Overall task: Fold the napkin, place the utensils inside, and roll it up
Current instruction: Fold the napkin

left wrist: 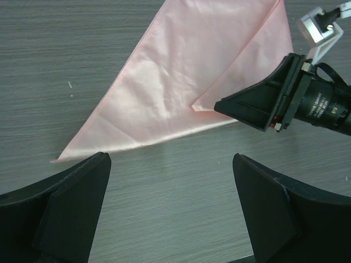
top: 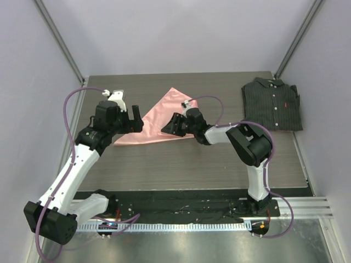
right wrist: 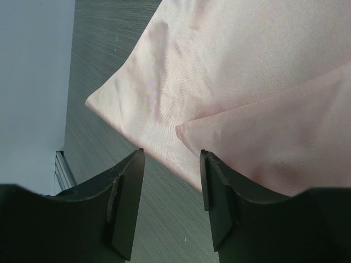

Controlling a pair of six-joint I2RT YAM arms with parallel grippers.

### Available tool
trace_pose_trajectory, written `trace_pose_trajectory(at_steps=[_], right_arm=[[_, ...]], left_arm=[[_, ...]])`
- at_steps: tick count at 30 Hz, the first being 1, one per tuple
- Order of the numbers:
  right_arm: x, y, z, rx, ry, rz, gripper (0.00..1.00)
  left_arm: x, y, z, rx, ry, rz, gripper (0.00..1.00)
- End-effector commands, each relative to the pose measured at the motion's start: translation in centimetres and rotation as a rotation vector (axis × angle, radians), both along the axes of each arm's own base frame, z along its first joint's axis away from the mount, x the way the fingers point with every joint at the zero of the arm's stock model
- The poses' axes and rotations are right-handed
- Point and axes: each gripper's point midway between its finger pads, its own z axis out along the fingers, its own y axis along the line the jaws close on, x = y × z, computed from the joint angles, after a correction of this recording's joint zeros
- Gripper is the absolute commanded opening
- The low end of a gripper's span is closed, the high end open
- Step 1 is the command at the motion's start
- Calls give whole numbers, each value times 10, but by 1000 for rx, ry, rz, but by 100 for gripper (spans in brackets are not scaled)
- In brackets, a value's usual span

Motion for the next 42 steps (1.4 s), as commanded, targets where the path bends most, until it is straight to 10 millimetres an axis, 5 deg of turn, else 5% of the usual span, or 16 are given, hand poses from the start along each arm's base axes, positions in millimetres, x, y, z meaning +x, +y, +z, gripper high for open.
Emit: trace_pose_trajectory(at_steps=[1,12,25,35,42], right_arm=[[2,9,60,73,-170,45,55],[-12,-23,141,105,-352,59,55],[-31,-108,167,75,-407,-58,56],[-31,-126,162,79,-389,-82,57],[-31,-127,154,82,-360,-80,57]], left_arm=[[8,10,-5,-40,-9,124,100],[-11,52,-80,-260,59,482,100],[4,96,-139,-433,90,781,73],[8,116,-160,-459,106,857,54],[13,127,-168,-474,110,882,49]])
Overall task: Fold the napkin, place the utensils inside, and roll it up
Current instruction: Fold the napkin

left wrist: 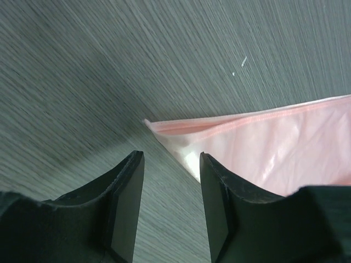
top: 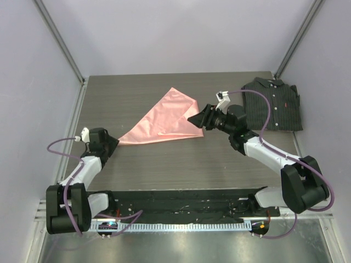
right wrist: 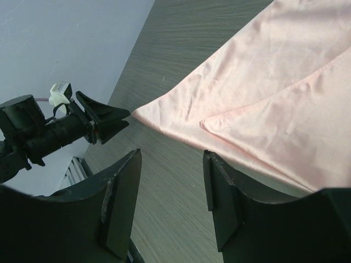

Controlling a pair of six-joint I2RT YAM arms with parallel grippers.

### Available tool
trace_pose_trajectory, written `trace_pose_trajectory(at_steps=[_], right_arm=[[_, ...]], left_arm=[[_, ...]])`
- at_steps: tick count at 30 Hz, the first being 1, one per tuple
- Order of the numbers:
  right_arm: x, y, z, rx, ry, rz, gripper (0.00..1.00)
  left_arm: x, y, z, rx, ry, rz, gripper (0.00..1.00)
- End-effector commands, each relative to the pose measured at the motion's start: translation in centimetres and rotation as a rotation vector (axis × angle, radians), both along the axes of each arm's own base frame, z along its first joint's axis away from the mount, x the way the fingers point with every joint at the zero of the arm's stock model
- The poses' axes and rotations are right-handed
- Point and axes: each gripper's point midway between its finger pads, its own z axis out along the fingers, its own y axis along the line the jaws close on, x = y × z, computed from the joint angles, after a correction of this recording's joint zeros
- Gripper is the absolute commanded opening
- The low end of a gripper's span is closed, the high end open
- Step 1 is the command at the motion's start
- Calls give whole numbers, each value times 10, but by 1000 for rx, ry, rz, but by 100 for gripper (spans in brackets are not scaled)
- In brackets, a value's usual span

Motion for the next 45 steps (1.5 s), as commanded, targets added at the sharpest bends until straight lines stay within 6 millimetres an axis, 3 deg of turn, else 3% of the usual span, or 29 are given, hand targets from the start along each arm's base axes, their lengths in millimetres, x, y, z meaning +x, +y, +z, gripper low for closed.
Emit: trace_pose_trajectory(at_steps=[1,21,30,34,36,40,45], right_arm=[[-3,-1,10,20,-31,16,57],[-2,-10,5,21,-10,-4,57],[-4,-18,5,26,-13,-17,57],[-6,-19,6,23,-22,-13,58],[-7,-20,4,12,-20,-14,58],[-8,-23,-4,1,-4,-19,58],[-11,-26,-10,0,16,-25,58]], left_arm=[[15,6,8,-6,-65,14,49],[16,10,-21,-39,8,26,39],[13,11,-30,-41,43,30,27],[13,11,-32,-33,44,16,14],[16,10,-30,-31,22,2,0],[28,4,-19,-29,-40,-57,0],[54,-13,17,-60,-204,-165,0]])
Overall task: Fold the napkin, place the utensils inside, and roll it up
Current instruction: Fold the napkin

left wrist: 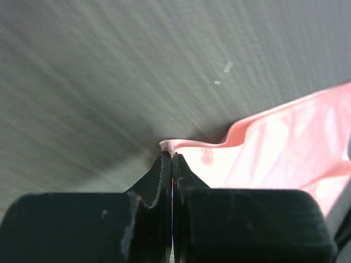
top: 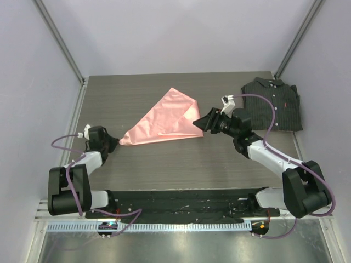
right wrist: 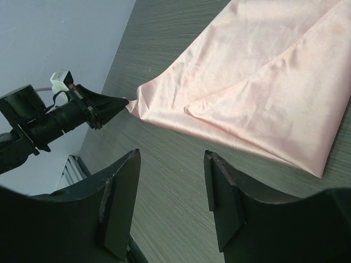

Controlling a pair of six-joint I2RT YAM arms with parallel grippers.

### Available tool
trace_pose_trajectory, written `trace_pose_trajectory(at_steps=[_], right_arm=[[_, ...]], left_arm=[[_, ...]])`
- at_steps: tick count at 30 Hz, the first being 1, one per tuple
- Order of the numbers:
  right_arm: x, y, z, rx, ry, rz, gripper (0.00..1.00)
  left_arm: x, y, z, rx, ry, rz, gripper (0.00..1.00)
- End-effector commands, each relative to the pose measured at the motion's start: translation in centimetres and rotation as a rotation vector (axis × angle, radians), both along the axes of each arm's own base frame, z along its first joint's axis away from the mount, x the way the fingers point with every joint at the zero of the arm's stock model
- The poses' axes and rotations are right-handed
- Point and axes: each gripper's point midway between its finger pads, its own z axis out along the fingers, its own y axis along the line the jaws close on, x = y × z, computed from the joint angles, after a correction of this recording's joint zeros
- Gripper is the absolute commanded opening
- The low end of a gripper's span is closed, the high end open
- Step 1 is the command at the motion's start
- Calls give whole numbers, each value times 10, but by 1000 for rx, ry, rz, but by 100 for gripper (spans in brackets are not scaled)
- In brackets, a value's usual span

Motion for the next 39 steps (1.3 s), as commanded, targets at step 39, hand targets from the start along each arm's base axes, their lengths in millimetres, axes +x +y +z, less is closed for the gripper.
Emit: trace_pose_trajectory(at_steps=[39], right_arm=[[-16,-19,-11,-19,27,-51,58]], left_arm=[[97,-380,68,-125,-403,-1067,0]])
